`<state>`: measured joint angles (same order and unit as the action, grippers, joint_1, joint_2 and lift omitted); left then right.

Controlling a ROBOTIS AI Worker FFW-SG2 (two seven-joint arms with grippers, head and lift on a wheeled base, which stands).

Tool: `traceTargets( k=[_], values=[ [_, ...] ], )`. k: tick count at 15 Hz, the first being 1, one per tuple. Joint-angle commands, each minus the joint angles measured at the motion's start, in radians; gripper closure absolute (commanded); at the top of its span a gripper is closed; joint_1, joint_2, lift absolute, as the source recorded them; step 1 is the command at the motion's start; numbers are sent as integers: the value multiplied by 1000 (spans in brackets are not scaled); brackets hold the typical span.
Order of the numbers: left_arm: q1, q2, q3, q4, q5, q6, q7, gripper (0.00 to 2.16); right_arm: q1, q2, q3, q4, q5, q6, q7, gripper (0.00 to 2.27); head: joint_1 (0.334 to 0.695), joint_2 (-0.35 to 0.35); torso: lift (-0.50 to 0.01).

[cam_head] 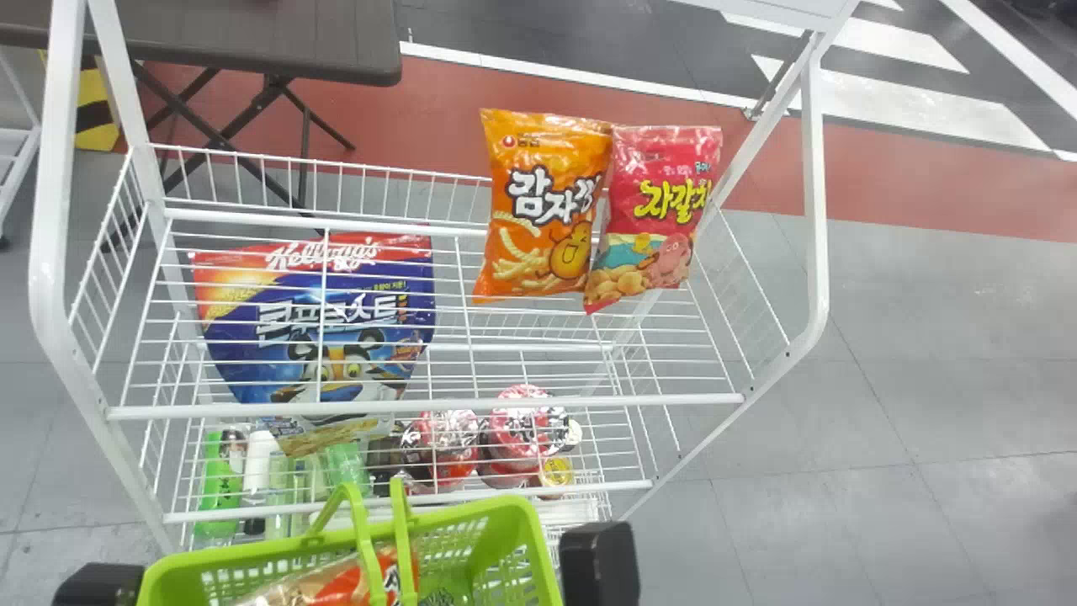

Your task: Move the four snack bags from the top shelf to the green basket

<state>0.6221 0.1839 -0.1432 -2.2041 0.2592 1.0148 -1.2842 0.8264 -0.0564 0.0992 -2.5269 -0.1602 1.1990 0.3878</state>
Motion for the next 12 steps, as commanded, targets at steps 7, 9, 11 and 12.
traceTargets(
  k=[7, 9, 11, 12],
  values=[
    [1, 0, -7, -8, -5, 3, 3, 2081, 7, -46, 40, 48, 13, -107, -10, -2, 695, -316, 0],
    [1, 0, -7, -8, -6, 3, 3, 2081, 7, -48, 11, 36, 14, -107, -10, 6, 695, -332, 0],
    [1, 0, -9, -8, -8, 3, 8, 2081, 7, -49, -23, 30, 16, -135, -10, 53, 695, -350, 0],
    [-1, -1, -9, -8, -8, 3, 9, 2081, 7, -49, -39, 28, 18, -178, -13, 56, 695, -350, 0]
  ],
)
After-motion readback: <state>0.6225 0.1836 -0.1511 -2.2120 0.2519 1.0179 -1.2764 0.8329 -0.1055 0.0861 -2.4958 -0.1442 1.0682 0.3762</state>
